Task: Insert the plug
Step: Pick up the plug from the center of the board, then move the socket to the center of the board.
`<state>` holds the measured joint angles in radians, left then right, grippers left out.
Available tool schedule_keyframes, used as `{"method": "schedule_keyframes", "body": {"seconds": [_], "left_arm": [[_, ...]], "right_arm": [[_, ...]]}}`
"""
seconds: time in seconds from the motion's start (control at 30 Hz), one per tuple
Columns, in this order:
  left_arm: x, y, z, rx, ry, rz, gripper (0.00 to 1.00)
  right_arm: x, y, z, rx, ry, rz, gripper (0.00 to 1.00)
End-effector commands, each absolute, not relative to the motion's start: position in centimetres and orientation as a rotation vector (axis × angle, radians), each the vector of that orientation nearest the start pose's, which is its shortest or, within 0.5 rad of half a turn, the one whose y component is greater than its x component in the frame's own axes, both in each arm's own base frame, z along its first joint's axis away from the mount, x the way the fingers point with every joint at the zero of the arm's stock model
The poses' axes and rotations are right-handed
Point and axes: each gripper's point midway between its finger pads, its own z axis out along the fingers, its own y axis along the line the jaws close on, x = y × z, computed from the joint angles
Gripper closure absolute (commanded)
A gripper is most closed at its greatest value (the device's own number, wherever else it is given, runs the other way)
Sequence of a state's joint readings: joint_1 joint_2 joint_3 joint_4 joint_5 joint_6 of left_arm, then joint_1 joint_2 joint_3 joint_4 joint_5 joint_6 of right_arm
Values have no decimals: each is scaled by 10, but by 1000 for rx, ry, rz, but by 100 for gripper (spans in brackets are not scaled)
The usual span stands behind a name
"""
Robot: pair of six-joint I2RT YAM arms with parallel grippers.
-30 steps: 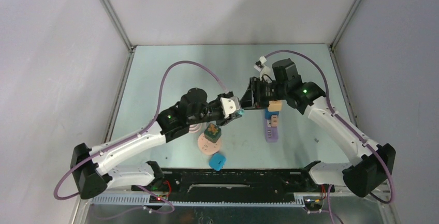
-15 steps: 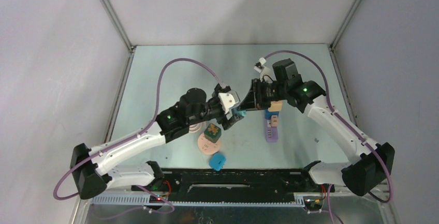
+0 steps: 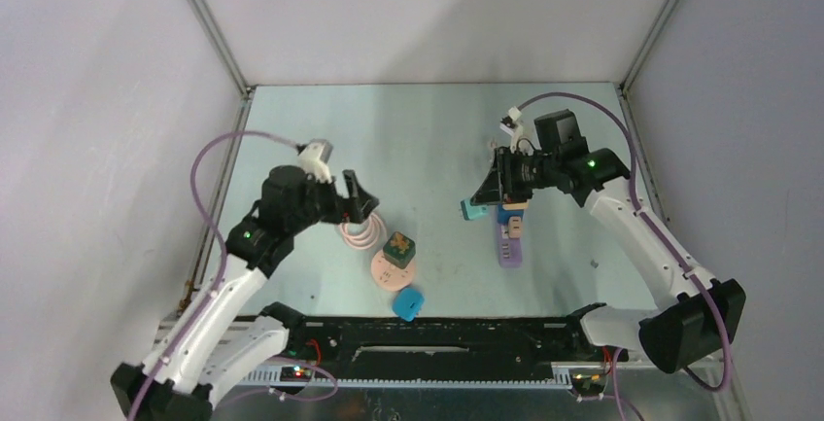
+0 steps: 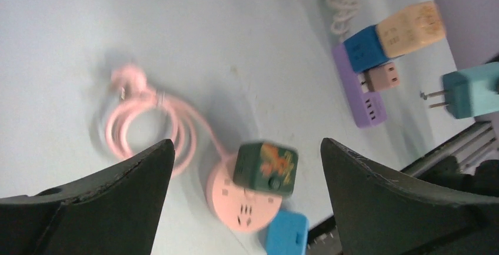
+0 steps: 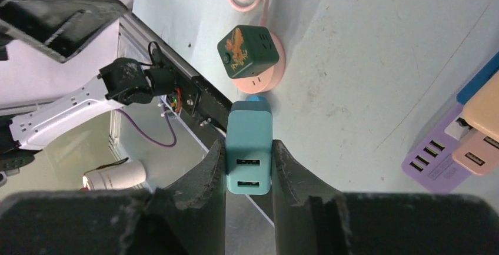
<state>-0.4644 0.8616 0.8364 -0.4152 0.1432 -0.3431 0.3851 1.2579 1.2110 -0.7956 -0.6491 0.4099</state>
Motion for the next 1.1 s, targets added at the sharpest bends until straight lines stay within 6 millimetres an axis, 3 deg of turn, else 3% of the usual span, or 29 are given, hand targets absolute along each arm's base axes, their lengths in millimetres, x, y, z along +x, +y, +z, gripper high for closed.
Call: {"method": "schedule_keyframes", "body": {"seconds": [0.0,0.2,0.3,0.5,0.63,0.73,0.8,1.07], "left_arm": [[196,-152,159,-184,2357,-847,4],[155,-174,102,-611,2496,-1213,12],[154,-179,88,-737,2446,-1315,13],[169,-185,82,-957,2210,-1531,14],[169,-191,73,-945,2207,-1543,13],[171,-205,78,-891,2215,-1579,12],[180,-221,98,-823,2200,-1632,12],[205,-291,122,-561,2247,-1785,13]], "right_arm": [[232,227,244,-335,2451,1109,100],[239,227,243,-269,2461,1101,100],[240,227,242,-261,2464,1099,100],[241,227,237,-259,2484,1094,100],[242,228,232,-260,2497,1091,100],[245,228,229,-251,2506,1085,100],[248,229,228,-235,2511,1087,100],[252,227,207,-185,2591,1011,100]]}}
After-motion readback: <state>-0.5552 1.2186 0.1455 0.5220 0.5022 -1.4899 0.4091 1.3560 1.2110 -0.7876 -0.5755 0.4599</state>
